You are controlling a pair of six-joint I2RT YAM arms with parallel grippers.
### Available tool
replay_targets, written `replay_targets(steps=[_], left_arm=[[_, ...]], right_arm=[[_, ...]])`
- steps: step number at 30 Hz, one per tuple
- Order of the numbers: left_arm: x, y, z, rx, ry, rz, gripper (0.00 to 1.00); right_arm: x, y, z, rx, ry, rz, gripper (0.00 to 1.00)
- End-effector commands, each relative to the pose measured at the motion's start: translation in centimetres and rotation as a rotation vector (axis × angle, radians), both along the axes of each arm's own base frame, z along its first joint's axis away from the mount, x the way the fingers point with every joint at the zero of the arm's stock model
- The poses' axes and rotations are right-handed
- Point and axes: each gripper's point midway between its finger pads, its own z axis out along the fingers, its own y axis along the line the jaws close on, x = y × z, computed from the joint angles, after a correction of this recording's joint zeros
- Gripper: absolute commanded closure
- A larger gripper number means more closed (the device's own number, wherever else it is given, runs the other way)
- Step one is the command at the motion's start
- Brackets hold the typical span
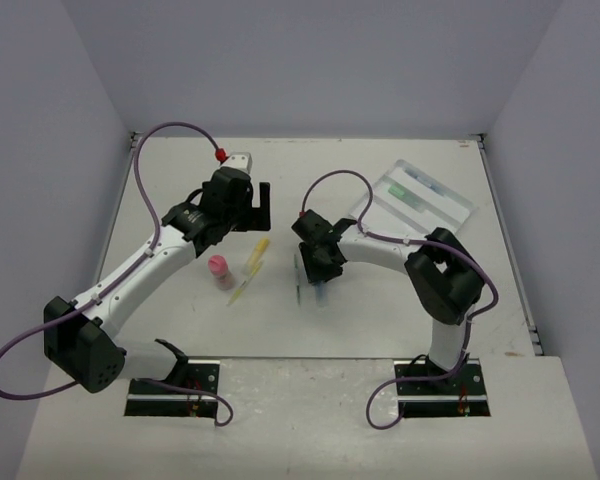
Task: Sort the stationery into containers
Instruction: Pick up the pen from the center of the board.
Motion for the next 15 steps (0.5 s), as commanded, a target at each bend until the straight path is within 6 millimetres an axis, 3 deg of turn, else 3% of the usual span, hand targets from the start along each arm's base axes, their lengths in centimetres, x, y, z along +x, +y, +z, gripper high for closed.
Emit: replay_targets(steps=[1,4,6,7,9,13,15], left_arm=[[0.5,0.0,0.4,0.006,-0.028,-0.014,0.00],[0.5,0.3,0.4,0.016,-0.028,-0.003,0.00],[0.4,0.5,0.5,0.017,-0.030,-0.001,0.00],[0.3,0.5,0.7,0.017,-0.035,-0.001,0.00],[0.3,0.7,0.9,0.017,-0.043,0.003,0.00],[0.3,0.5,1.2,0.012,-0.047,-0.013,0.00],[0.3,0.6,1.8,0.012,-0.055,-0.010,0.00]], right_arm=[[0.1,0.9,-1.0,-0.016,0.025,0.032,0.60],[0.5,0.3,-1.7,-0.078,0.036,0.051,0.69],[0.7,-0.2,-2.0,-0.101,0.042,0.061,0.84],[1.1,-0.5,-1.0,-0.089,0.021,0.050,1.00],[1.9,-1.6,0.1,-0.076,-0.016,0.034,1.00],[6.4,-6.0,6.2,-0.057,-0.174,0.005,1.00],[9.7,-10.1,9.6,-0.075,-0.272,0.009,1.00]])
